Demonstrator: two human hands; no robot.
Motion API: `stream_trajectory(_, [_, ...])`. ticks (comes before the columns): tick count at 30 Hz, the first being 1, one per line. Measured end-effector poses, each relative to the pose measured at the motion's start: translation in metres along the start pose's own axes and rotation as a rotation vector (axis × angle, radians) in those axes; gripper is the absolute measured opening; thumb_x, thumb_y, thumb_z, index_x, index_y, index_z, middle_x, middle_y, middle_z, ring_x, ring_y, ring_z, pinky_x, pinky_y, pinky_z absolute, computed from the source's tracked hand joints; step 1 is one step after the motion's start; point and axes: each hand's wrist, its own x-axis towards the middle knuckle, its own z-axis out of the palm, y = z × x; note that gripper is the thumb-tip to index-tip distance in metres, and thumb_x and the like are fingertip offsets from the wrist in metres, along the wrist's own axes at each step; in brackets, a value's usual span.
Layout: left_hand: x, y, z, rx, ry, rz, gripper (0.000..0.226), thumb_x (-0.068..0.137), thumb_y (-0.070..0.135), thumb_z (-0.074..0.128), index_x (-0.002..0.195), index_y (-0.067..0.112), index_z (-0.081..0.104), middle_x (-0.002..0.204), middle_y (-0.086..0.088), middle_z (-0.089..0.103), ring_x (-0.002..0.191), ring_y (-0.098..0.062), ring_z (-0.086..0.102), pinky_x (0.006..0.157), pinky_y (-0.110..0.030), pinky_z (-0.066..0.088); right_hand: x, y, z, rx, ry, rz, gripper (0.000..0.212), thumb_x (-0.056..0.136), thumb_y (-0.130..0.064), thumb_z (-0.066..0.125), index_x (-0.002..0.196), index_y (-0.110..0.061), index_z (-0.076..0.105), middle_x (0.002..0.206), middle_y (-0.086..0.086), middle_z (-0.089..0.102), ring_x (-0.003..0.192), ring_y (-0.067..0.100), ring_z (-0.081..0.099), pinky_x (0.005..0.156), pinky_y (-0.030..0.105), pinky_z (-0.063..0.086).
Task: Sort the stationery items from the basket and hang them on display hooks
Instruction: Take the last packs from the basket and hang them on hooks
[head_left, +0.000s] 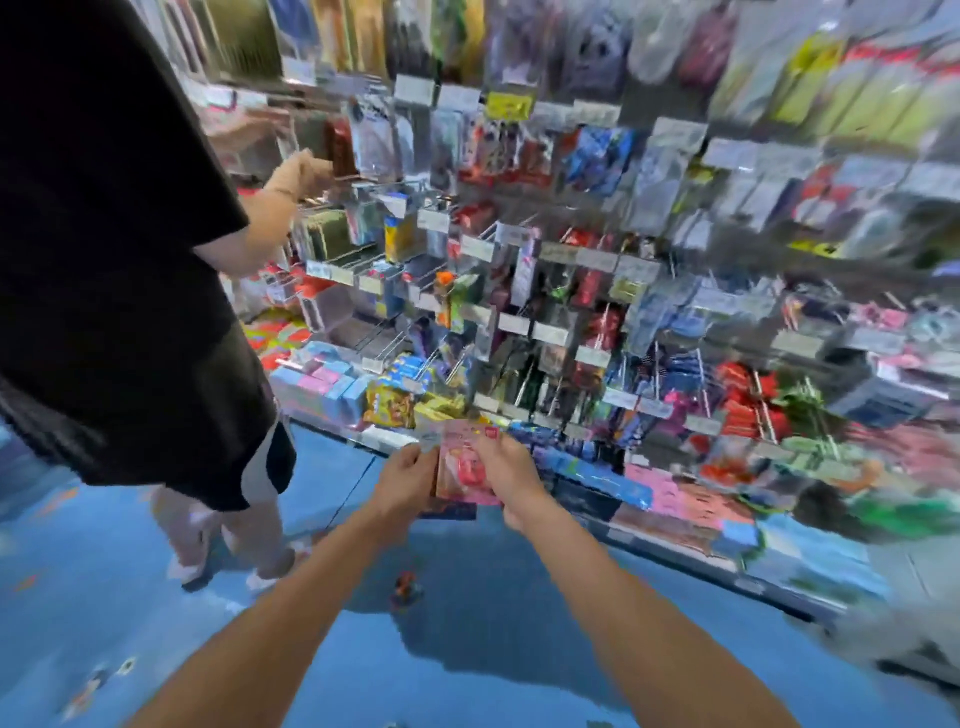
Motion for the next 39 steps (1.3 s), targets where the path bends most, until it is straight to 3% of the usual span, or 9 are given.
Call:
stream_trajectory(3, [0.037, 0.036, 0.009, 0.009, -0.183, 0.027, 0.028, 0.104, 0.016, 0.050, 0.104, -0.005, 0.069, 0.100, -0.028, 0.075, 0.094, -0.044, 0.074, 0.086, -0.062, 0.060, 0.029, -0.030, -0.014, 0.093, 0.144, -0.041, 0.014, 0.094, -0.032, 0.058, 0.096, -0.021, 0.065, 0.097, 0.010, 0.076, 0.087, 0.029, 0.074, 0.087, 0.048, 0.060])
stream_trajectory(7, [0.073, 0.094, 0.021, 0.054, -0.378, 0.090, 0.027, 0.093, 0.021, 0.052, 0.080, 0.011, 0.073, 0.096, -0.024, 0.073, 0.087, -0.038, 0.074, 0.087, -0.053, 0.060, 0.059, -0.064, -0.027, 0.145, 0.245, -0.109, 0.011, 0.096, -0.038, 0.057, 0.095, -0.028, 0.060, 0.090, 0.001, 0.071, 0.071, 0.012, 0.072, 0.061, 0.029, 0.056])
stream_trajectory(11, [0.103, 0.132, 0.045, 0.033, -0.513, 0.160, 0.052, 0.108, 0.039, 0.039, 0.117, -0.008, 0.060, 0.114, -0.037, 0.066, 0.106, -0.052, 0.067, 0.095, -0.066, 0.055, 0.077, -0.090, -0.046, 0.162, 0.383, -0.180, 0.024, 0.097, -0.038, 0.051, 0.112, -0.021, 0.060, 0.093, 0.001, 0.068, 0.077, 0.012, 0.069, 0.055, 0.020, 0.053])
stream_trajectory(17, [0.142, 0.188, 0.092, 0.027, -0.646, 0.291, 0.058, 0.089, 0.063, 0.071, 0.123, 0.018, 0.060, 0.112, -0.010, 0.076, 0.101, -0.033, 0.075, 0.087, -0.058, 0.060, 0.117, -0.131, -0.100, 0.003, 0.589, -0.275, 0.046, 0.098, -0.050, 0.044, 0.120, -0.014, 0.060, 0.098, 0.001, 0.062, 0.090, 0.023, 0.061, 0.078, 0.040, 0.051])
stream_trajectory(23, [0.191, 0.274, 0.163, 0.018, -0.643, 0.555, 0.062, 0.072, 0.074, 0.079, 0.110, 0.026, 0.069, 0.106, -0.003, 0.078, 0.096, -0.020, 0.076, 0.073, -0.031, 0.062, 0.180, -0.203, -0.177, 0.272, 0.533, -0.390, 0.060, 0.096, -0.055, 0.059, 0.141, -0.017, 0.054, 0.137, 0.009, 0.063, 0.124, 0.030, 0.063, 0.104, 0.051, 0.052])
stream_trajectory(28, [0.238, 0.363, 0.227, -0.046, -0.444, 0.693, 0.114, 0.062, 0.088, 0.070, 0.142, 0.009, 0.054, 0.136, -0.009, 0.066, 0.120, -0.023, 0.067, 0.098, -0.041, 0.058, 0.208, -0.275, -0.249, 0.373, 0.270, -0.573, 0.057, 0.072, -0.049, 0.082, 0.120, -0.022, 0.069, 0.105, 0.005, 0.075, 0.087, 0.017, 0.065, 0.061, 0.029, 0.046])
stream_trajectory(30, [0.249, 0.393, 0.247, -0.087, -0.447, 0.663, 0.119, 0.062, 0.088, 0.072, 0.149, 0.011, 0.046, 0.141, -0.008, 0.062, 0.109, -0.022, 0.073, 0.084, -0.043, 0.064, 0.221, -0.297, -0.273, 0.311, 0.236, -0.649, 0.043, 0.079, -0.040, 0.081, 0.117, -0.020, 0.072, 0.095, -0.003, 0.075, 0.081, 0.012, 0.066, 0.057, 0.022, 0.047])
stream_trajectory(34, [0.274, 0.436, 0.285, -0.137, -0.434, 0.578, 0.041, 0.104, 0.054, 0.051, 0.115, 0.015, 0.058, 0.105, -0.015, 0.072, 0.082, -0.031, 0.078, 0.059, -0.047, 0.064, 0.243, -0.339, -0.313, 0.305, 0.283, -0.696, 0.017, 0.092, -0.030, 0.075, 0.106, -0.021, 0.072, 0.091, -0.003, 0.075, 0.074, 0.011, 0.066, 0.057, 0.022, 0.045])
stream_trajectory(39, [0.302, 0.477, 0.301, -0.081, -0.287, 0.765, 0.031, 0.110, 0.028, 0.041, 0.099, 0.003, 0.055, 0.092, -0.004, 0.059, 0.074, -0.008, 0.060, 0.063, -0.022, 0.045, 0.266, -0.381, -0.349, 0.368, 0.304, -0.717, 0.018, 0.090, -0.028, 0.077, 0.101, -0.039, 0.069, 0.102, -0.005, 0.079, 0.083, 0.012, 0.074, 0.074, 0.034, 0.047])
